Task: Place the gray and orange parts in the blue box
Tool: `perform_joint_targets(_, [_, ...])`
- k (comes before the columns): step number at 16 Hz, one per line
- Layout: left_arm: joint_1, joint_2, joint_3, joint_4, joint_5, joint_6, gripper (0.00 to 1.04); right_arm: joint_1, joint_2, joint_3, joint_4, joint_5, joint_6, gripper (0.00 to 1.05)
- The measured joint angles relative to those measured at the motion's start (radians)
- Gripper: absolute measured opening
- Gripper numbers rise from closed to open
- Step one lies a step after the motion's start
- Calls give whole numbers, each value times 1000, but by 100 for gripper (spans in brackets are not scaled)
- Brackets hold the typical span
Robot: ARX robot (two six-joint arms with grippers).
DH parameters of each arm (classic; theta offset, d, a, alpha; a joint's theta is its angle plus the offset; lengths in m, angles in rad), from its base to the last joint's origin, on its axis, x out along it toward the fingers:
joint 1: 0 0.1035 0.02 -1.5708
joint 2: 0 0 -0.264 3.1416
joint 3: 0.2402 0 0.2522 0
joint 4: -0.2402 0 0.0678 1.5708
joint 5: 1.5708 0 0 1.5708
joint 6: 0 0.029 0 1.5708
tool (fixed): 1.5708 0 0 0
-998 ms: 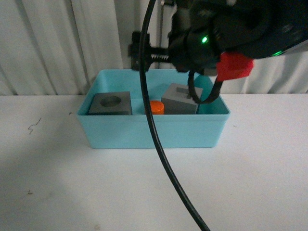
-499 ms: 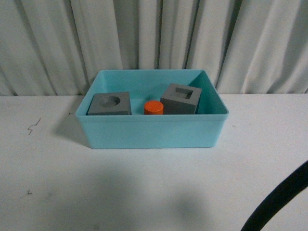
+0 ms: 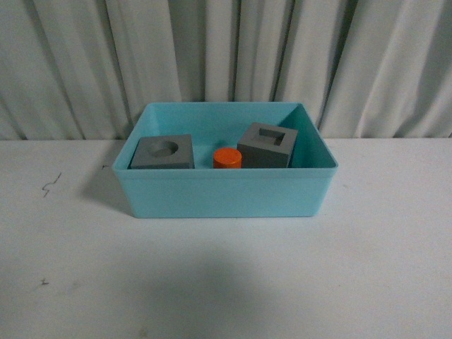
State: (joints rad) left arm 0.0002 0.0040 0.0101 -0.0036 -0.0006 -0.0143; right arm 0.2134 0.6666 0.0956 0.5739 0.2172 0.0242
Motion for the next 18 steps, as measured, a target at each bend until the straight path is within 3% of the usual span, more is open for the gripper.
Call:
perform_joint_targets(2, [0, 0, 0, 0, 0, 0, 98, -47, -69, -35, -57, -45, -17, 1])
perform_joint_targets(5, [0, 0, 0, 0, 0, 0, 98, -98, -177, -50, -122, -98, -18, 2])
perform_joint_targets(7, [0, 0, 0, 1, -1, 0, 98, -204, -207, -85, -140, -199, -19, 2])
perform_joint_targets(8, [0, 0, 0, 0, 0, 0, 98, -220, -253, -85, -163, -201, -18, 2])
perform_joint_targets(18, [0, 0, 0, 0, 0, 0, 98, -214, -480, -85, -388, -215, -19, 2])
